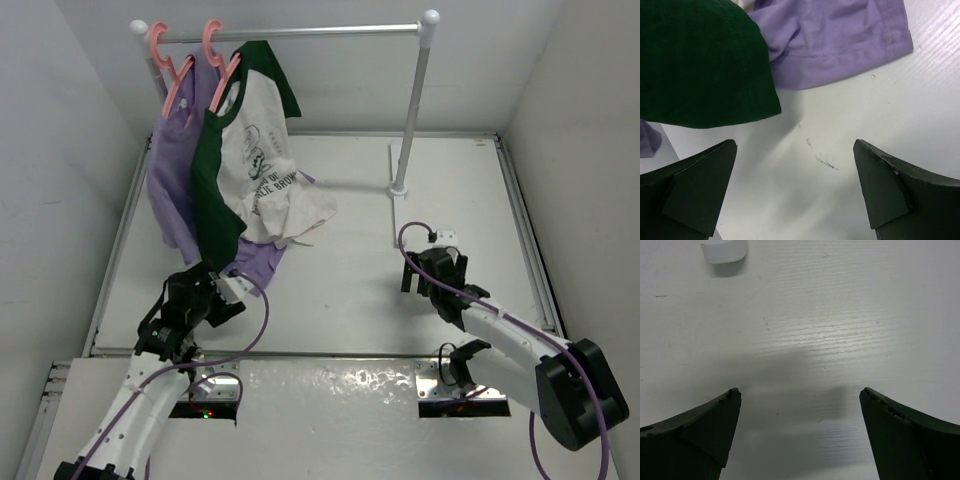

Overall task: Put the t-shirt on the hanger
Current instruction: Reset both arms

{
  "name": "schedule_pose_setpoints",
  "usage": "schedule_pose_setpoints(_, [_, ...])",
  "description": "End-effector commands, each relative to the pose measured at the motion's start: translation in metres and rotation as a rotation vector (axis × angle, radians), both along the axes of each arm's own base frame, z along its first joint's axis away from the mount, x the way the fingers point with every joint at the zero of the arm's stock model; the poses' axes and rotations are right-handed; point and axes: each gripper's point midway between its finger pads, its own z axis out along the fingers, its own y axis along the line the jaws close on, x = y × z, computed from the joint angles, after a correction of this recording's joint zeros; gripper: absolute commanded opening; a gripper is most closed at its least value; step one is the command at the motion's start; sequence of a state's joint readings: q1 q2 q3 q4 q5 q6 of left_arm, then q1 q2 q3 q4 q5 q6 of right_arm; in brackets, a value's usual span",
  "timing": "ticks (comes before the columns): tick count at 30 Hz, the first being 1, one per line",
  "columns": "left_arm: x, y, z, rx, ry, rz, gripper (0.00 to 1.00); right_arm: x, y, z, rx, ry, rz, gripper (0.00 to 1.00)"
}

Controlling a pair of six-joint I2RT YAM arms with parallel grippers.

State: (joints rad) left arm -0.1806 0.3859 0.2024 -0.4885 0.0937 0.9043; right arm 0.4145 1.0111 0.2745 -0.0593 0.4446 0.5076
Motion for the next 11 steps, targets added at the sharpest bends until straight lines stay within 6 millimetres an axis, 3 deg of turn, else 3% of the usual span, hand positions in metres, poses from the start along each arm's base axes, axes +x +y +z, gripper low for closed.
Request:
schedule_pose_setpoints(1, [0.006,-0.003,0.004,-0.018,-0.035,-0.014,1.00,0.014,-0.002,0.018,-0.022,-0.052,-0.012,0.99])
schedule_pose_setpoints(11, [0.008,-0.003,-0.004,-0.021,-0.045,-0.012,1.00,0.023,0.007,0.027,0.007,-0.117,0.035,0.99])
